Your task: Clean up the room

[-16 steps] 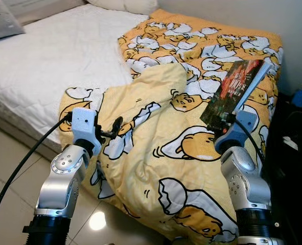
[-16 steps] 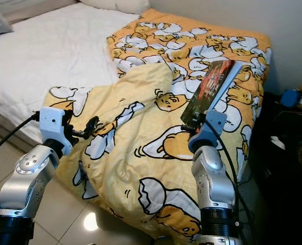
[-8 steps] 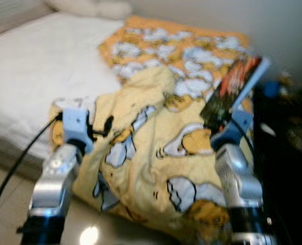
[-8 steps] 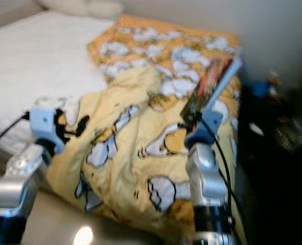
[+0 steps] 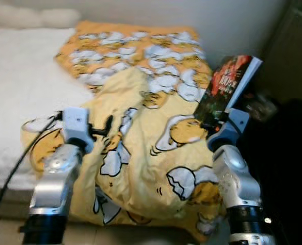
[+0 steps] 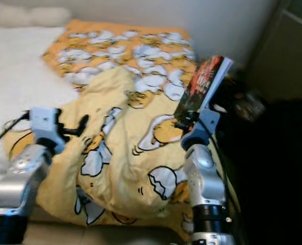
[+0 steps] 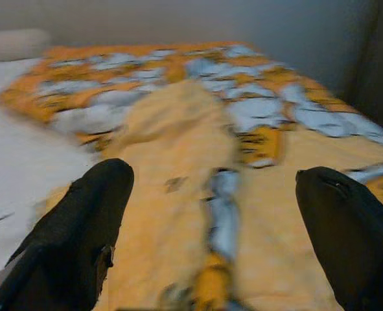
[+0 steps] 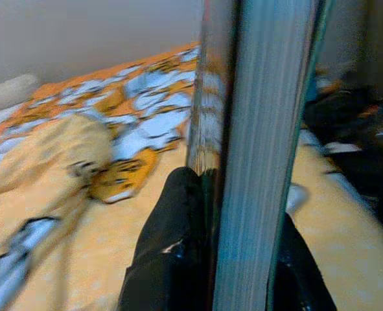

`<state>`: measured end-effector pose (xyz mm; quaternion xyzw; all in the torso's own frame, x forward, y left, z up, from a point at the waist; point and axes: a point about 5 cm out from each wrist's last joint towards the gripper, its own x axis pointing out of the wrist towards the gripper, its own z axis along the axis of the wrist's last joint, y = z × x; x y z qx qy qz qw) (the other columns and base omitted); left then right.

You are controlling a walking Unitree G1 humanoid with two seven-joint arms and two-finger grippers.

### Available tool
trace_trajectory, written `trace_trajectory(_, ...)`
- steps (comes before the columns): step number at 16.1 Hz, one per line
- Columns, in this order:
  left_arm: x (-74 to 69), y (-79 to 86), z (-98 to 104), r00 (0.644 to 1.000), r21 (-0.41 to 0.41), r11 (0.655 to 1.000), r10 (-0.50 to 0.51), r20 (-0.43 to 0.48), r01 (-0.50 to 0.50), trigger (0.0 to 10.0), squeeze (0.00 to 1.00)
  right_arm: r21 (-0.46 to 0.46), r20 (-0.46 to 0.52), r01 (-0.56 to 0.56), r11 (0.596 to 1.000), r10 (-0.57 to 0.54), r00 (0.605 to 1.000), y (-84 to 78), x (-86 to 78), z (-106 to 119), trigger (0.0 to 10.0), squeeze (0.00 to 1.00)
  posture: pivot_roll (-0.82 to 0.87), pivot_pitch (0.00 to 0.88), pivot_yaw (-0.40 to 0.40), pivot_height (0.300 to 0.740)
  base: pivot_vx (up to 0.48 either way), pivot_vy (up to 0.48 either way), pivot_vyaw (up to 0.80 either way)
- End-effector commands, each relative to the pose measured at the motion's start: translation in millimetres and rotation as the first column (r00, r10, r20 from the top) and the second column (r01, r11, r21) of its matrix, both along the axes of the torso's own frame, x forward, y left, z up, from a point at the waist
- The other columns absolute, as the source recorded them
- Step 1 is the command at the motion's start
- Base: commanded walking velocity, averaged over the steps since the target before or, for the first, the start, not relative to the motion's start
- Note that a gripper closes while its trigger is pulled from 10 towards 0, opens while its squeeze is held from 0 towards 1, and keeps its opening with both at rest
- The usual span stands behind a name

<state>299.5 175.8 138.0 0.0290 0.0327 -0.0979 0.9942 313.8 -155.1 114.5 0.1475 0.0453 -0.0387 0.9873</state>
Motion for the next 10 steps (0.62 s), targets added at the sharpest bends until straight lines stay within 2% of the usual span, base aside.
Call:
trace_trajectory(1,-0.3,5.9,0.7,1.000,0.014,1.000,0.016,-0.003,-0.016,10.0,0.00,-0.018,0.071,-0.006,1.000,0.007,0.997,2.1,3.1,15.3,0.0,0.00,0.07,0.000,-0.013,0.740,0.000,0.322,-0.80)
trace_trajectory(2,-0.1,6.3,0.8,1.000,0.015,1.000,0.017,-0.004,-0.017,10.0,0.00,-0.038,0.077,-0.009,0.999,0.012,0.997,2.8,3.5,15.6,0.0,0.00,0.07,0.000,-0.013,0.740,0.000,0.326,-0.80)
trace_trajectory(3,0.1,6.9,0.7,1.000,0.016,1.000,0.017,-0.004,-0.017,10.0,0.00,-0.030,0.075,-0.015,0.999,0.017,0.997,4.6,3.2,14.9,10.0,0.00,0.07,0.000,-0.013,0.740,0.000,0.326,-0.80)
trace_trajectory(6,0.8,7.1,2.5,1.000,0.015,1.000,0.015,0.005,-0.016,10.0,0.00,0.003,0.070,-0.012,1.000,0.012,0.997,4.5,3.6,14.7,10.0,0.00,0.07,0.000,-0.013,0.740,0.000,0.328,-0.79)
trace_trajectory(8,1.3,7.3,3.4,1.000,0.018,1.000,0.013,0.008,-0.013,10.0,0.00,-0.017,0.072,0.007,1.000,-0.005,0.997,3.7,4.3,15.0,10.0,0.00,0.08,0.000,-0.016,0.740,0.000,0.322,-0.77)
trace_trajectory(10,1.5,7.3,3.7,1.000,0.016,1.000,0.012,0.010,-0.012,10.0,0.00,-0.026,0.082,-0.028,0.999,0.030,0.996,10.0,3.8,14.9,10.0,0.00,0.08,0.000,-0.019,0.740,0.000,0.334,-0.72)
